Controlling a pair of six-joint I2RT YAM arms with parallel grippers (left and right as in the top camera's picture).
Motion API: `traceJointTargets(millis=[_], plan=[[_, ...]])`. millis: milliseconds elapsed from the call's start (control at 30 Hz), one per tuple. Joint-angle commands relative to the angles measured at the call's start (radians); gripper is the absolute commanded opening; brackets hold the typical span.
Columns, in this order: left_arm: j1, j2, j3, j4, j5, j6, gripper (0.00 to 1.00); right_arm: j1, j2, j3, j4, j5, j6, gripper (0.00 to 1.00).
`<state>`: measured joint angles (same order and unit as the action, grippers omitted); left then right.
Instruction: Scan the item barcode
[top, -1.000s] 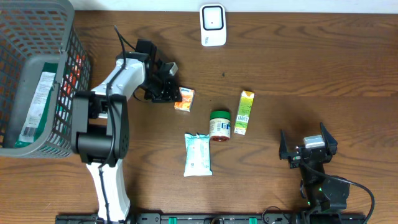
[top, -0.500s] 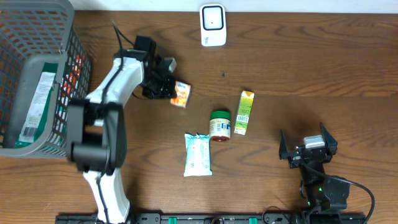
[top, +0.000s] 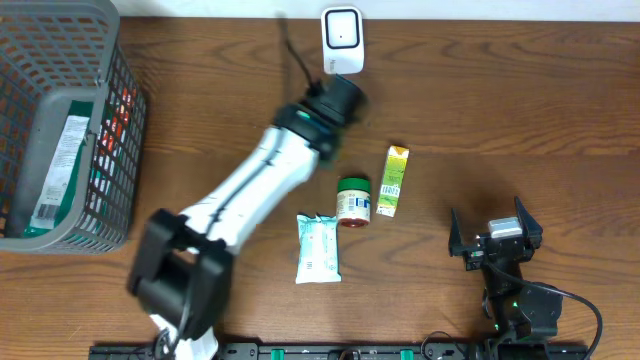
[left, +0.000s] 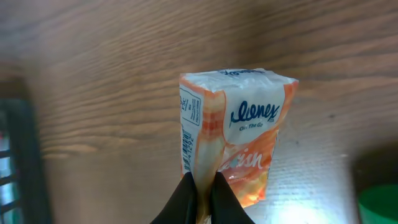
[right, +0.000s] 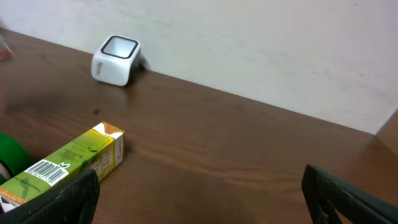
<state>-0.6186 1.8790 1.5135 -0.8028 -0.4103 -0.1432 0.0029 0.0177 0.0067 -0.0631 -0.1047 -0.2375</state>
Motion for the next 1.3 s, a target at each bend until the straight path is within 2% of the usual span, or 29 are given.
traceJointTargets(millis=[0,133,300,433,567,1000,1133,1200,1267], plan=[[-0.089,0.083,-0.016,0.012,-0.318,-0.126,0.07,-0.005,-0.003,-0.001,-0.003,-0.005,0.013,0.99],[-0.137,0.175,-0.016,0.035,-0.396,-0.124,0.08,-0.005,-0.003,-0.001,-0.003,-0.005,0.013,0.99],[-0.142,0.294,-0.016,0.051,-0.398,-0.125,0.07,-0.005,-0.003,-0.001,-0.003,-0.005,0.013,0.99],[-0.142,0.302,-0.015,0.054,-0.366,-0.125,0.08,-0.005,-0.003,-0.001,-0.003,-0.005,0.013,0.99],[-0.142,0.300,-0.015,0.056,-0.335,-0.125,0.29,-0.005,-0.003,-0.001,-0.003,-0.005,0.013,0.99],[-0.142,0.288,-0.008,0.060,-0.311,-0.125,0.35,-0.005,-0.003,-0.001,-0.003,-0.005,0.013,0.99],[-0.141,0.255,-0.008,0.061,-0.308,-0.125,0.40,-0.005,-0.003,-0.001,-0.003,-0.005,0.013,0.99],[-0.138,0.225,-0.008,0.071,-0.292,-0.125,0.50,-0.005,-0.003,-0.001,-0.003,-0.005,0.013,0.99],[-0.134,0.206,-0.008,0.081,-0.261,-0.124,0.53,-0.005,-0.003,-0.001,-0.003,-0.005,0.013,0.99]])
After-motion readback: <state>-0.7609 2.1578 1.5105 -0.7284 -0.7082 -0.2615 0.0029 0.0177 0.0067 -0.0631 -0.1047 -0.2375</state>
